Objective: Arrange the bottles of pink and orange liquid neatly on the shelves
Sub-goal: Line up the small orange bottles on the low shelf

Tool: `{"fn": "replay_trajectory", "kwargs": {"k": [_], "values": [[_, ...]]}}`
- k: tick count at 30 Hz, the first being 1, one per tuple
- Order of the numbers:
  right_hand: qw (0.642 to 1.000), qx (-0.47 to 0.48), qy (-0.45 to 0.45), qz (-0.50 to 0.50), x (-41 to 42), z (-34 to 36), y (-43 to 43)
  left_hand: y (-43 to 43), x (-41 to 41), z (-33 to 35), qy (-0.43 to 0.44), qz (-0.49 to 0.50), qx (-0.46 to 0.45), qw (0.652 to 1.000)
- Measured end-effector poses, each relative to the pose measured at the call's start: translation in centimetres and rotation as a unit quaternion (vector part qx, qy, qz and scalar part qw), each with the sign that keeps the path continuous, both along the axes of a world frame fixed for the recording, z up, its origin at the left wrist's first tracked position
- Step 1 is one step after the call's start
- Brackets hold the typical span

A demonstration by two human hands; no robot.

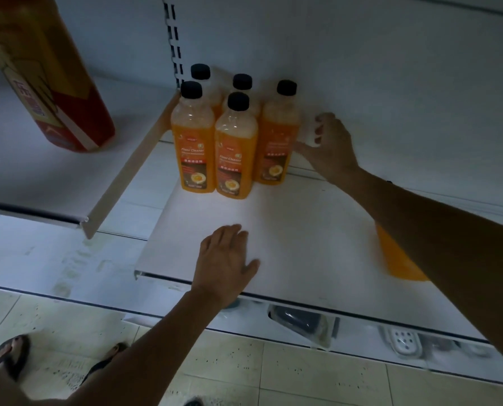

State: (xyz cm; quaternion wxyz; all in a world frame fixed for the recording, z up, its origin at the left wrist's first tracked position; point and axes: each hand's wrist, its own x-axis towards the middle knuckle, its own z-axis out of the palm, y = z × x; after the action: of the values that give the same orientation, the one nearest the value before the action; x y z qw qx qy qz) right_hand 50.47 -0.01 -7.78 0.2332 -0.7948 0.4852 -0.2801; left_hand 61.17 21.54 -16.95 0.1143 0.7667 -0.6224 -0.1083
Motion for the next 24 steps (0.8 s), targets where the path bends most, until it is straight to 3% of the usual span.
{"fn": "replay_trajectory", "kwargs": {"k": [4, 7, 10, 16, 22, 24], "values": [[0.979, -0.003, 0.170, -0.112, -8.5, -0.6, -0.9, -1.2, -2.6, 1.1, 0.038, 0.002, -0.088, 0.995], [0.936, 0.122, 0.265, -0.196, -14.6, -2.1, -0.6, -2.8, -6.0, 2.5, 0.124, -0.001, -0.077, 0.989], [0.937, 0.245, 0.164, -0.186, -17.1, -3.5, 0.5, -4.6, -9.2, 3.0, 0.196, -0.002, -0.024, 0.980], [0.942, 0.285, 0.091, -0.155, -16.1, -3.9, 3.3, -5.5, -14.8, 3.2, 0.347, 0.028, 0.078, 0.934], [0.943, 0.314, -0.023, -0.107, -12.6, -4.0, 5.8, -5.9, -14.4, 4.2, 0.348, 0.085, 0.134, 0.924], [0.951, 0.297, -0.039, -0.071, -11.8, -2.9, 5.9, -5.8, -13.2, 4.2, 0.386, 0.087, 0.113, 0.912]]}}
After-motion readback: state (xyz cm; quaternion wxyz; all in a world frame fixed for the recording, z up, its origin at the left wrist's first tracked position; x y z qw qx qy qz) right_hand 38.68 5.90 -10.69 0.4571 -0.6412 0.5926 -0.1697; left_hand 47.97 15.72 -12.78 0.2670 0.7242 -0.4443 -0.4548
